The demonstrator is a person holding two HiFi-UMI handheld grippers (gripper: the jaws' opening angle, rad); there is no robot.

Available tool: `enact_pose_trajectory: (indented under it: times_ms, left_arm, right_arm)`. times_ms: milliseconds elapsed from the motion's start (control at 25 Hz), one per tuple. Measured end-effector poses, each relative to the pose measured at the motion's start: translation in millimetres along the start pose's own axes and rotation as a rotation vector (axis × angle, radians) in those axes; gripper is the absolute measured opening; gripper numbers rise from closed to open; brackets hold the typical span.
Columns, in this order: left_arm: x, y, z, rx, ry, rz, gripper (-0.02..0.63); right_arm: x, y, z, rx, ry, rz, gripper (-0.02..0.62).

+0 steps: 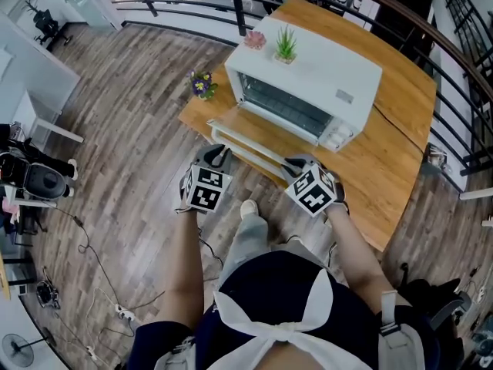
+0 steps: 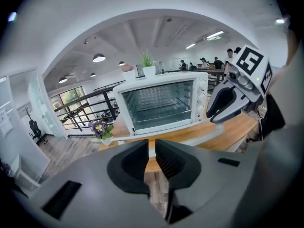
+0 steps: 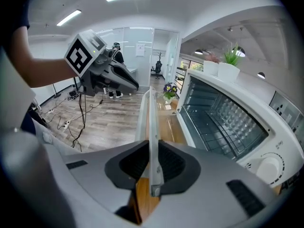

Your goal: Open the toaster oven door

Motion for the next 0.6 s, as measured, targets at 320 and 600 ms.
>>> enact_pose_trajectory:
  times_ms: [320, 600]
  left_arm:
    - [10, -19, 0, 0.109, -0.16, 0.034, 0.035]
    - [16, -27, -3, 0.154, -0.237, 0.055, 0.034]
  right_arm:
    - [-7, 3, -3, -0.002, -0.008, 0.019, 0.067]
    - [-16, 10, -10, -0.016, -0.027, 0.041, 0.074]
Point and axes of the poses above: the fingertips, and each gripper's own axes: y forward along the fingers, x to its right, z out of its top, the point moved 2 cm from there along -y, backward along the fingers, and after that the axes turned 4 degrees about -z, right-handed, at the moved point
